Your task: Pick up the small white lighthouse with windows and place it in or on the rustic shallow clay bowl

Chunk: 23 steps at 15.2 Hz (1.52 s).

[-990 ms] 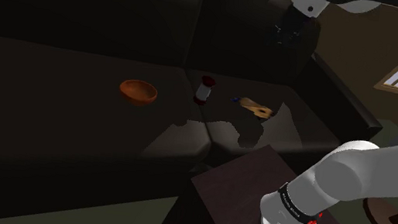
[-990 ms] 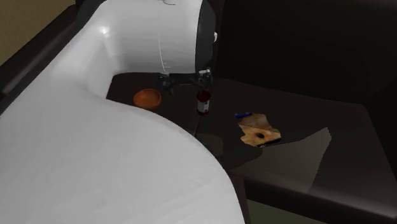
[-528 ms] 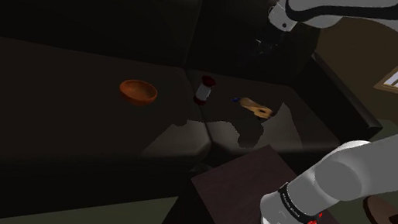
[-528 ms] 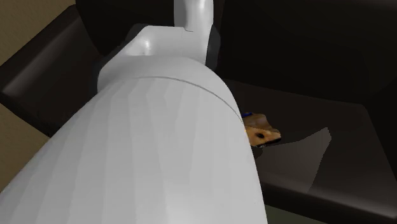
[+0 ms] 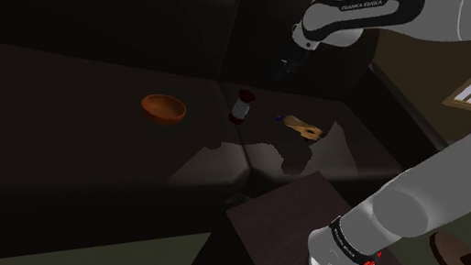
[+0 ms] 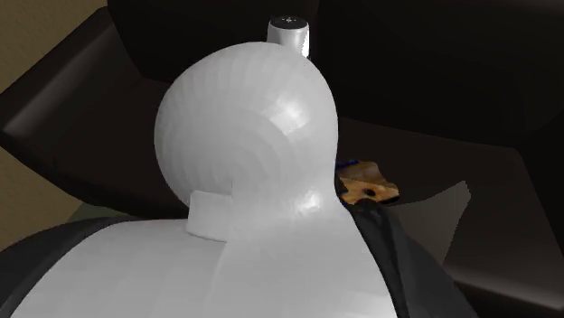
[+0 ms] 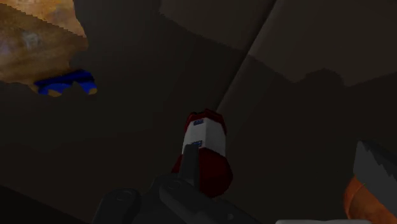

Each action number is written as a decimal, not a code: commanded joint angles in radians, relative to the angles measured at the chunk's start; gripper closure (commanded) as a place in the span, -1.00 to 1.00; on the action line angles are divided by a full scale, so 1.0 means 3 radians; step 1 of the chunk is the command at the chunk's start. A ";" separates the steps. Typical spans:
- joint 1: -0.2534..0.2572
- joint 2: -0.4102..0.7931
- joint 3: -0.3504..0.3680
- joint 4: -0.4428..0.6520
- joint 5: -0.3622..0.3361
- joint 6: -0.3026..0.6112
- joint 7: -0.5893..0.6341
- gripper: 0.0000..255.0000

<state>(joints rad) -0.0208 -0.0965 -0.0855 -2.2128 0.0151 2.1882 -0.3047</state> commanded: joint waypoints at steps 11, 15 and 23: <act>-0.0104 0.1545 -0.0016 0.0969 0.0106 0.0424 -0.0607 -1.00; -0.0127 0.1808 -0.0001 0.1130 0.0117 0.0507 -0.0672 -1.00; -0.0136 0.1976 0.0012 0.1113 0.0137 0.0692 -0.0684 -1.00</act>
<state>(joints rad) -0.0613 0.4950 -0.0820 -1.8786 0.0559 2.3938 -0.5095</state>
